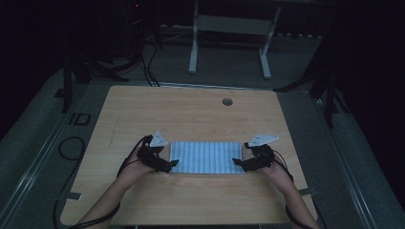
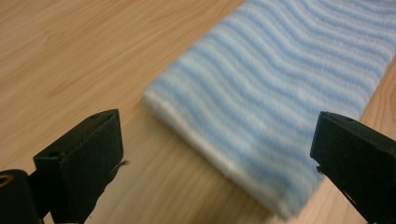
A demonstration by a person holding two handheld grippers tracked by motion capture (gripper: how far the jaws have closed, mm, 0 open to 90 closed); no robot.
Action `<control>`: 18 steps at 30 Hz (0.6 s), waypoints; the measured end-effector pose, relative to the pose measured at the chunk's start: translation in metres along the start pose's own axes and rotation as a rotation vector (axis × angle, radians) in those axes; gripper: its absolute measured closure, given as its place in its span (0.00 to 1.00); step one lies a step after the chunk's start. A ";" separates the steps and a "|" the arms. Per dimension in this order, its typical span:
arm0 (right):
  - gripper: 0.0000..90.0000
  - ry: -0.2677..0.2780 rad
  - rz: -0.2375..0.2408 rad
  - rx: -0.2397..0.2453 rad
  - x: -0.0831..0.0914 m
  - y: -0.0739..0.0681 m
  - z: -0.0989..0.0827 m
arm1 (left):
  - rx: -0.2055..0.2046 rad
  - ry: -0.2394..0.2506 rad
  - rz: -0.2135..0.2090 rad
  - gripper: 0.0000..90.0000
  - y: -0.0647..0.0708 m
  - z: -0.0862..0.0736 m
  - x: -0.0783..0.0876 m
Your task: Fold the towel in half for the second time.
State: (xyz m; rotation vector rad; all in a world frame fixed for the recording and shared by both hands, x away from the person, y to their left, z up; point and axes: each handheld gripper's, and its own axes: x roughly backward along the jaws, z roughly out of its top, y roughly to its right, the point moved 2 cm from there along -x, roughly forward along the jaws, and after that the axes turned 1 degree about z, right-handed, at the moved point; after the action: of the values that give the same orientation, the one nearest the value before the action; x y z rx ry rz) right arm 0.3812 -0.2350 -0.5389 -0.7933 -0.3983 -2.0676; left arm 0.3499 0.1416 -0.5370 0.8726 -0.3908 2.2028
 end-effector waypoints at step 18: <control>0.16 0.094 -0.154 -0.137 0.045 0.019 -0.049 | 0.156 0.028 0.061 0.03 -0.020 -0.062 0.040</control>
State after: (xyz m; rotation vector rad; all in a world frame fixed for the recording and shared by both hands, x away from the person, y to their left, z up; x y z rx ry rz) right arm 0.3583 -0.2998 -0.5459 -0.7627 -0.2757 -2.2859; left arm 0.3145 0.2072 -0.5538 0.9220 -0.2372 2.3240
